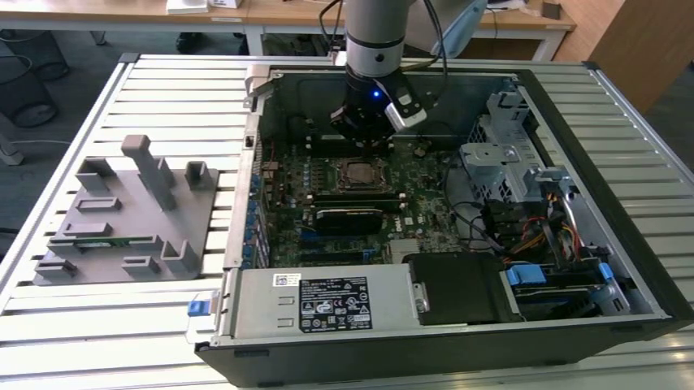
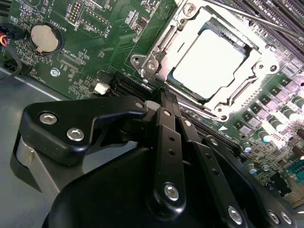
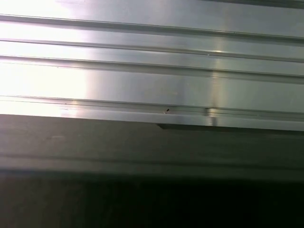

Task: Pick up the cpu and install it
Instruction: 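Install the first cpu locking lever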

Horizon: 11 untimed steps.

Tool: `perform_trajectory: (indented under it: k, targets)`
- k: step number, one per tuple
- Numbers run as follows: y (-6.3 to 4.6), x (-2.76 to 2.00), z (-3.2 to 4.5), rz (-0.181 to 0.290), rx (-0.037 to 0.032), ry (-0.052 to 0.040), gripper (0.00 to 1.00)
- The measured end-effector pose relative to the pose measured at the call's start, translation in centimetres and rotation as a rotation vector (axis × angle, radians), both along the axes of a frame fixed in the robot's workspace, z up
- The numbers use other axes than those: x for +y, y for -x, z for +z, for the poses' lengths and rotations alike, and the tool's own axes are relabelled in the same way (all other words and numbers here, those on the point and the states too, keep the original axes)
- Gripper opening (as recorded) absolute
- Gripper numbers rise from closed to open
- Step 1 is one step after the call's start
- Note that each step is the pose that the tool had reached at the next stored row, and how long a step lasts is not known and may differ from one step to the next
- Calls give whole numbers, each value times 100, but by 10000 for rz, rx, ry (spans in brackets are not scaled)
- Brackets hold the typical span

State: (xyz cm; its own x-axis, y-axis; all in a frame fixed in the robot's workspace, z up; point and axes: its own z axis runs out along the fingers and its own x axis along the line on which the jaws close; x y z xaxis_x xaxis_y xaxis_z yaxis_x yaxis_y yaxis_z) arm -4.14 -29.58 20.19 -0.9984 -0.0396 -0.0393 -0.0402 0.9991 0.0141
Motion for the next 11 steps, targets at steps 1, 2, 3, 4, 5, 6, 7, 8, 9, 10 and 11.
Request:
perform_trajectory:
  k: [1,2,3,4,5,6,7,8,9,10,11]
  targets:
    - [-1,0,-1,0,1,9,11]
    - [-1,0,-4,1,1,14,11]
    - [-1,0,-7,2,0,19,11]
    - [-2,0,-10,2,0,26,11]
    - [-2,0,-14,3,0,33,11]
    - [-2,0,-18,2,1,45,11]
    - [-3,0,-19,2,2,59,11]
    - [-3,0,-20,2,3,76,11]
    - [-3,0,-22,2,4,89,11]
    - [-3,-1,-23,2,4,102,11]
    - [-3,-1,-25,2,4,117,11]
